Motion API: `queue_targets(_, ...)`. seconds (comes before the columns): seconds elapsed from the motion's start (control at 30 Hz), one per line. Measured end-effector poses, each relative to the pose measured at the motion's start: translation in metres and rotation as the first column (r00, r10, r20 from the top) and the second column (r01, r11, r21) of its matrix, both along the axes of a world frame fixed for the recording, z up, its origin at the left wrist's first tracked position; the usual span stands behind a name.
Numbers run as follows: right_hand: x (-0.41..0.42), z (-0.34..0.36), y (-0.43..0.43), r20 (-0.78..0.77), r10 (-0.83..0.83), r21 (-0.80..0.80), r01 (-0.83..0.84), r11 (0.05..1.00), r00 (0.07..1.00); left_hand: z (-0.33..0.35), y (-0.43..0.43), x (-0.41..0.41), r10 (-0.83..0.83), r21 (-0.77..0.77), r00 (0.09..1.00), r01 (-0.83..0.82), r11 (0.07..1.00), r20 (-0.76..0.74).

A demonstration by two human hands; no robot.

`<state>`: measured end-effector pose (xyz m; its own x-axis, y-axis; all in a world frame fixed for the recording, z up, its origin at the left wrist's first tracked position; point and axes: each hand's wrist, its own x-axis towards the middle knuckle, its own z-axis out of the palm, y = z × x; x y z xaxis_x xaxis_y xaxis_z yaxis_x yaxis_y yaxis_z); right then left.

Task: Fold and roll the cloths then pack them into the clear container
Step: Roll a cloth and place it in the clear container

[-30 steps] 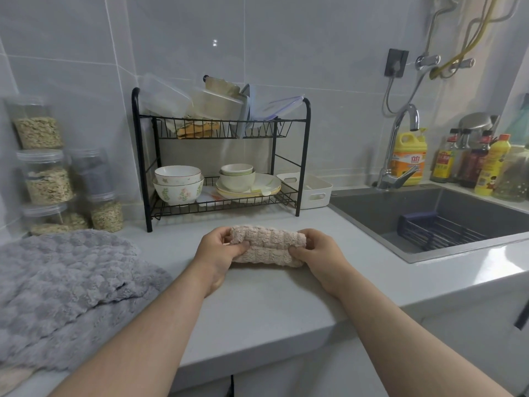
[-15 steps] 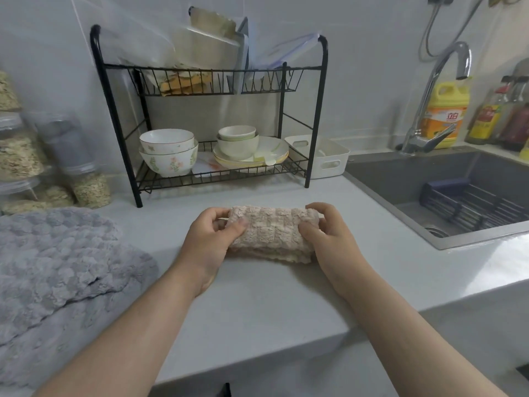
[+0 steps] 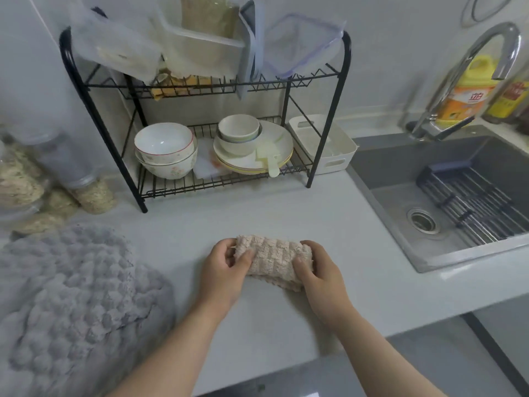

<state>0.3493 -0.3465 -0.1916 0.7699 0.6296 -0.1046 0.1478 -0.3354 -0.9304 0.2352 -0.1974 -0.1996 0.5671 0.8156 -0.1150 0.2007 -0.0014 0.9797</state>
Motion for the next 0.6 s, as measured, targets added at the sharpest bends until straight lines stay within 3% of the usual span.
queue_targets(0.13,0.009,0.02,0.007,-0.187,-0.01,-0.102,-0.009,0.995,0.982,0.022,-0.001,0.006,-0.037,-0.049,0.992,0.031,0.998,-0.124)
queue_targets(0.27,0.014,0.038,0.013,-0.43,-0.041,-0.091,0.002,0.996,0.902,0.034,0.012,0.008,-0.088,-0.261,0.98,0.038,0.965,-0.18)
queue_targets(0.37,0.008,0.058,0.009,-0.505,-0.128,-0.071,0.106,0.992,0.853,0.043,0.016,0.006,-0.13,-0.414,0.975,0.045,0.909,-0.179)
queue_targets(0.47,0.004,0.088,-0.004,-0.53,-0.171,0.017,0.212,0.977,0.83,0.07,0.011,0.006,-0.116,-0.464,0.989,0.06,0.884,-0.093)
queue_targets(0.6,0.008,0.142,-0.03,-0.447,-0.166,0.116,0.241,0.964,0.879,0.13,-0.001,0.016,-0.182,-0.47,0.979,0.203,0.859,0.09)
